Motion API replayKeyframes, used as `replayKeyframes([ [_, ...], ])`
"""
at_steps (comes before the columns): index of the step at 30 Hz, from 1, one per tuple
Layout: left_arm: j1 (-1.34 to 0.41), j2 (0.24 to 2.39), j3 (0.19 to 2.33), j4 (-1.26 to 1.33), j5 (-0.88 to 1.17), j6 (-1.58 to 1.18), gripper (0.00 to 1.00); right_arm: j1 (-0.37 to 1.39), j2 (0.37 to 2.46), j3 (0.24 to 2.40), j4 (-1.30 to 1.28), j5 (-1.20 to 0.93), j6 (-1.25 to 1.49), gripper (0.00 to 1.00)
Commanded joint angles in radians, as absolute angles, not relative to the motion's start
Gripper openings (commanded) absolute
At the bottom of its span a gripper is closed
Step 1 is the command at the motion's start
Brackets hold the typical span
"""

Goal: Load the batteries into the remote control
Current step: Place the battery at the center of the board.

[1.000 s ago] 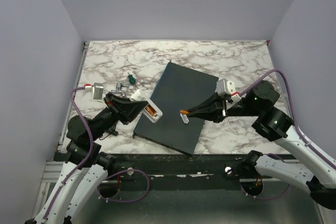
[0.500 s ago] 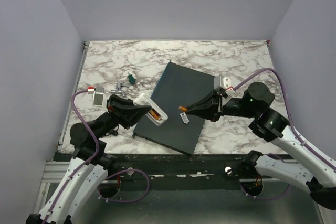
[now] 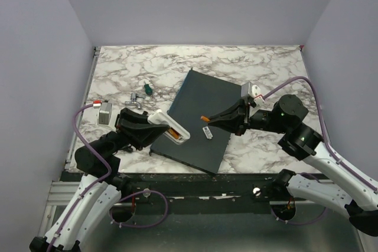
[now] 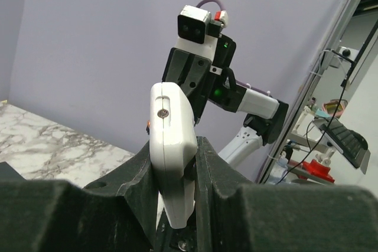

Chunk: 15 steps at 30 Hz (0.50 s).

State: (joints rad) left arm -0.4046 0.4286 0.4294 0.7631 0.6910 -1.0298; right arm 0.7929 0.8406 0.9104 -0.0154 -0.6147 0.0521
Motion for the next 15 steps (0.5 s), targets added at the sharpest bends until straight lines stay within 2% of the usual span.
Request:
replayKeyframes([
  [1,-0.397,0.430,0.419,0.854,0.724,-1.051,0.00,0.796,0.824,0.891,0.026,-0.552,0.074,0.01],
  [5,-0.397,0.424,0.416,0.860,0.725,-1.058,0.00,0.796,0.842,0.861,0.016,-0.342,0.145,0.01],
  [10,-0.397,0.412,0.418,0.839,0.716,-1.058,0.00,0.796,0.974,0.828,-0.083,0.120,0.261,0.01],
  [15,-0.397,0.394,0.425,0.783,0.705,-1.044,0.00,0.796,1.190,0.829,-0.149,0.268,0.320,0.01],
])
